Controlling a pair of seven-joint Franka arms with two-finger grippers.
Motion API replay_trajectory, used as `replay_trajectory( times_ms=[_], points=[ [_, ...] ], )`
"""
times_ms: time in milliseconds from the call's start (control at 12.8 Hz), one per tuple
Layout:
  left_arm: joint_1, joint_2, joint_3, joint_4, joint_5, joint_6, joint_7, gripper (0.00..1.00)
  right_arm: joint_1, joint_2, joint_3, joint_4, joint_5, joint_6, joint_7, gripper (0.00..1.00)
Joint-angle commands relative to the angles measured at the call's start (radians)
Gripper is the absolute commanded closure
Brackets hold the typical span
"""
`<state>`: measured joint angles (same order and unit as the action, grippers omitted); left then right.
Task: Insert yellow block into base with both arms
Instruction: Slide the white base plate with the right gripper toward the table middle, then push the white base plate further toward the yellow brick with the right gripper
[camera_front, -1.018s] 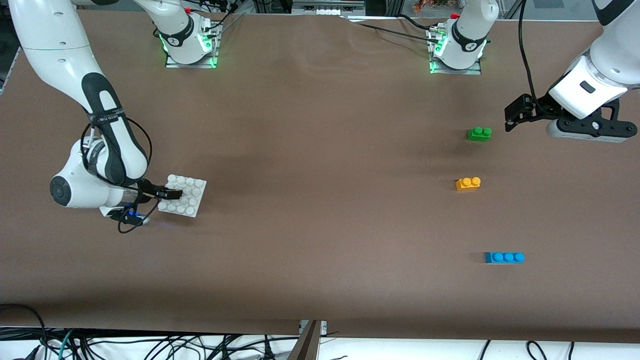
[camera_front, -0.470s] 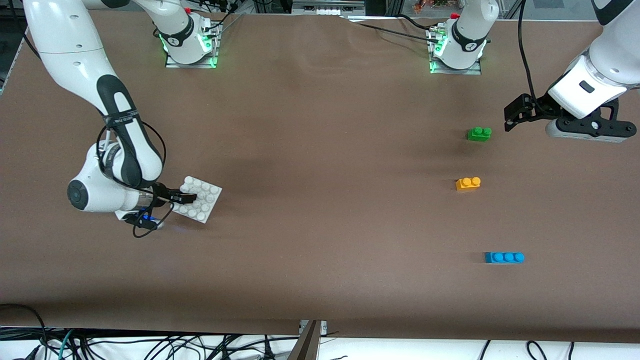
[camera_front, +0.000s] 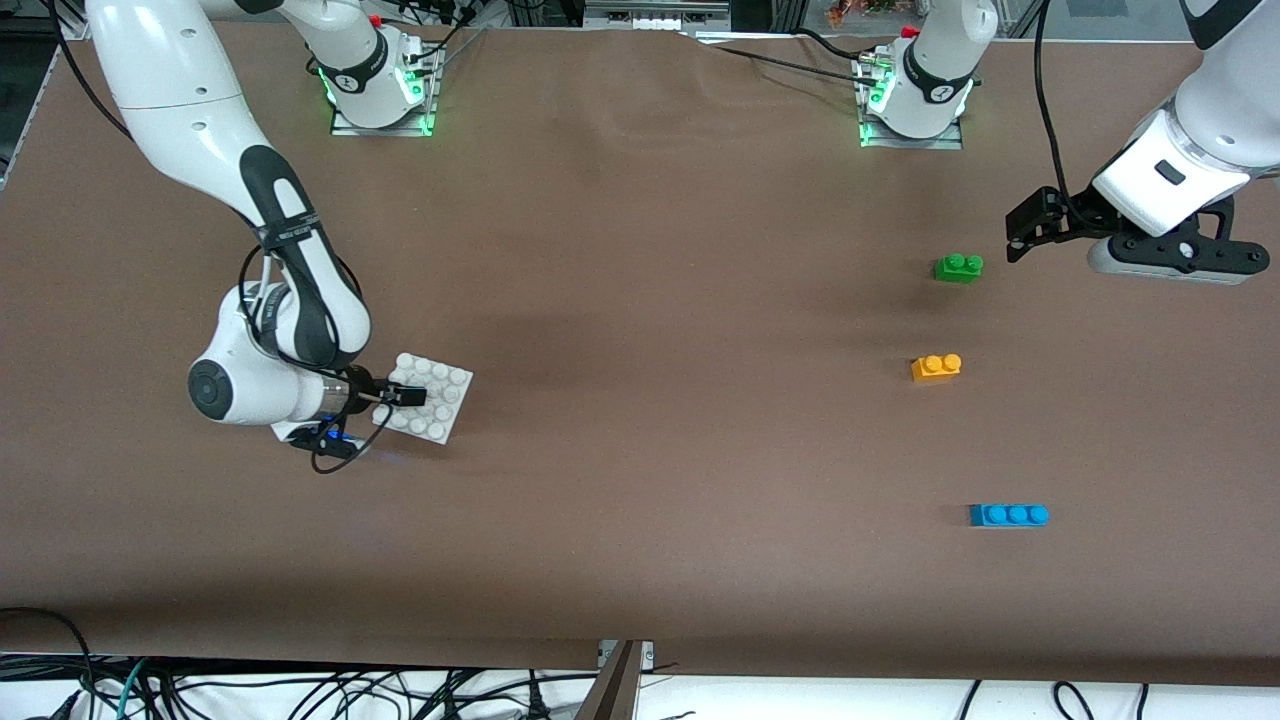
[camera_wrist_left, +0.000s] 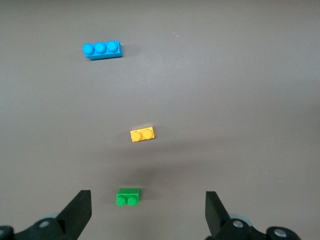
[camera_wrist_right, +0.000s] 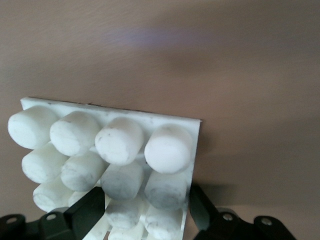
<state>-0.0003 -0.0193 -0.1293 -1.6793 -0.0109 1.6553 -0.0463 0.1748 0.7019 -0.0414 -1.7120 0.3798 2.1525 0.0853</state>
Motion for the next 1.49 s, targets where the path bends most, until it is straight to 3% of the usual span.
replay_trajectory(
  times_ms=[0, 862, 1097, 1410],
  points=[
    [0.005, 0.004, -0.007, 0.024, 0.023, -0.019, 0.013, 0.00, 0.055, 0.047, 0.002, 0.052, 0.021, 0.017, 0.054, 0.22],
    [0.005, 0.004, -0.009, 0.026, 0.023, -0.020, 0.013, 0.00, 0.222, 0.093, 0.000, 0.121, 0.013, 0.043, 0.165, 0.19],
    [0.005, 0.004, -0.007, 0.026, 0.023, -0.020, 0.013, 0.00, 0.291, 0.099, 0.000, 0.137, -0.039, 0.065, 0.240, 0.17],
    [0.005, 0.004, -0.009, 0.026, 0.023, -0.022, 0.011, 0.00, 0.354, 0.123, 0.000, 0.158, -0.039, 0.110, 0.307, 0.17]
  ],
)
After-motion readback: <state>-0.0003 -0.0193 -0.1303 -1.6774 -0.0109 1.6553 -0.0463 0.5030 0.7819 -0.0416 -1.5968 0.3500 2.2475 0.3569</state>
